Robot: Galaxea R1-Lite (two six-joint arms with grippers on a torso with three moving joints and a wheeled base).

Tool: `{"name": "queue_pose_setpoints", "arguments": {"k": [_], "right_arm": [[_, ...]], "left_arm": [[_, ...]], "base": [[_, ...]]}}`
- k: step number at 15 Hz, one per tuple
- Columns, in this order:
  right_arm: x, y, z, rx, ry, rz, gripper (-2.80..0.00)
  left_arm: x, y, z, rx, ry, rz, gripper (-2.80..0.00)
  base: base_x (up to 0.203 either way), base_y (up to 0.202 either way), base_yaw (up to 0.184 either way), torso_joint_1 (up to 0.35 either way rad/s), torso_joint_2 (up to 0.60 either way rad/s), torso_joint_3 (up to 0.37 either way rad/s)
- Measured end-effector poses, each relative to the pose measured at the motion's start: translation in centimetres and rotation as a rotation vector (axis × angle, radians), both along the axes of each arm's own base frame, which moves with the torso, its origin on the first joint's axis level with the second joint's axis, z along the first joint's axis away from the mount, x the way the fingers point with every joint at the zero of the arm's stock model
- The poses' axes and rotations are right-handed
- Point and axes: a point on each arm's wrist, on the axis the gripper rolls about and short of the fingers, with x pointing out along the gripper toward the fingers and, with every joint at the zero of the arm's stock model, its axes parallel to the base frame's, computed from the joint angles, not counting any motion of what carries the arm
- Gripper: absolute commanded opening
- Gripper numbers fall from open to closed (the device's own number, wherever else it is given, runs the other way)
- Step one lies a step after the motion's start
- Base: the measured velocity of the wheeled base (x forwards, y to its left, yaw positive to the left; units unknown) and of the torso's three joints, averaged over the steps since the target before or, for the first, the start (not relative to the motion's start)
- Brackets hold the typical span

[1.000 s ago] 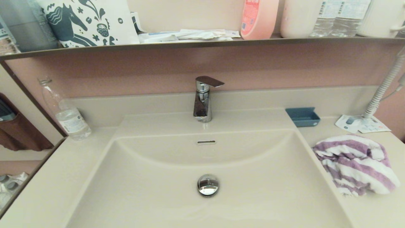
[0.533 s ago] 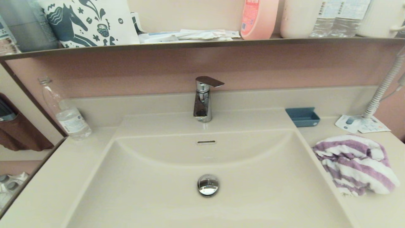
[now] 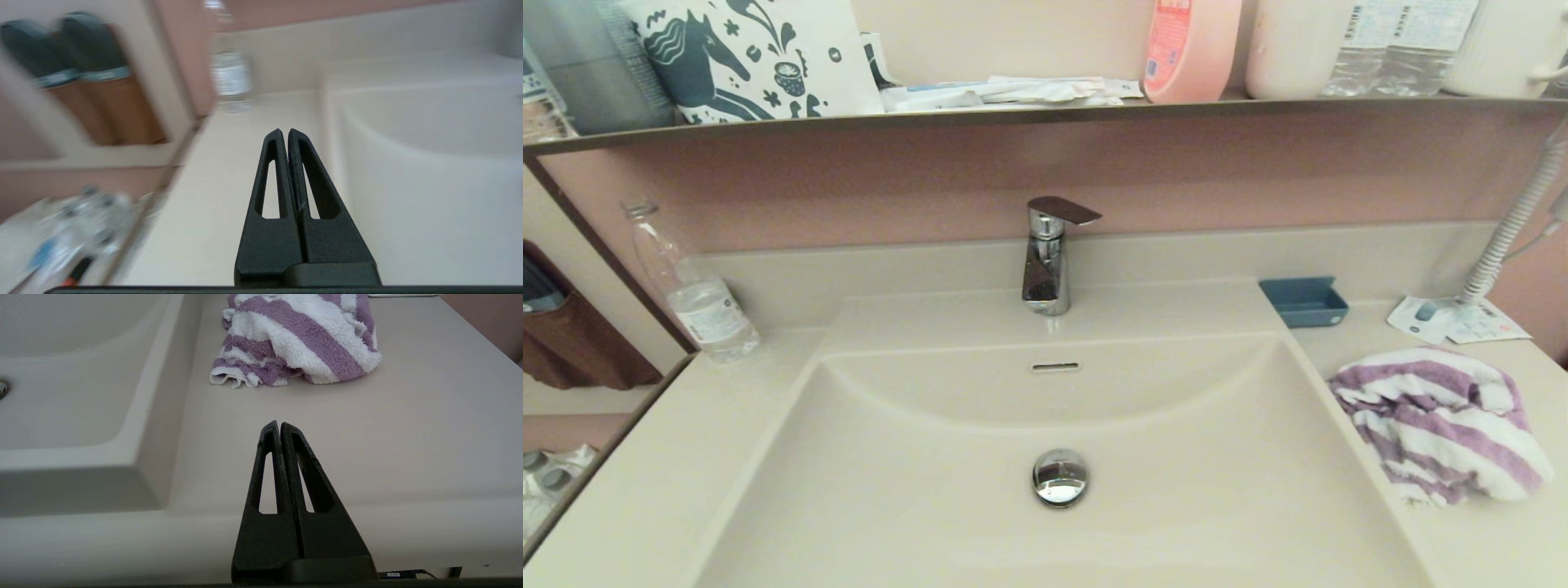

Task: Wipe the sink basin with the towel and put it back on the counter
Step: Pick up the cloth

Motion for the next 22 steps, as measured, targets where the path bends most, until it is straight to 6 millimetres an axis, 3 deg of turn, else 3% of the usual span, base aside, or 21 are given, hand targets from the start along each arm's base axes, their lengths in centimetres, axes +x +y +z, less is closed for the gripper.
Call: {"name": "queue_pose_setpoints", "arguments": {"k": [6, 22], "right_arm": [[0.0, 0.0, 0.0, 0.0, 0.0, 0.0, -2.8], [0.0, 0.0, 0.0, 0.0, 0.0, 0.0, -2.8]], "left_arm": [[0.2, -0.3, -3.6, 0.016, 0.028, -0.14, -2.8], [0.3, -0.5, -5.5, -0.077, 0.159, -0.249, -2.8]], "base": [[0.0, 0.0, 0.0, 0.0, 0.0, 0.0], [0.0, 0.0, 0.0, 0.0, 0.0, 0.0]]}}
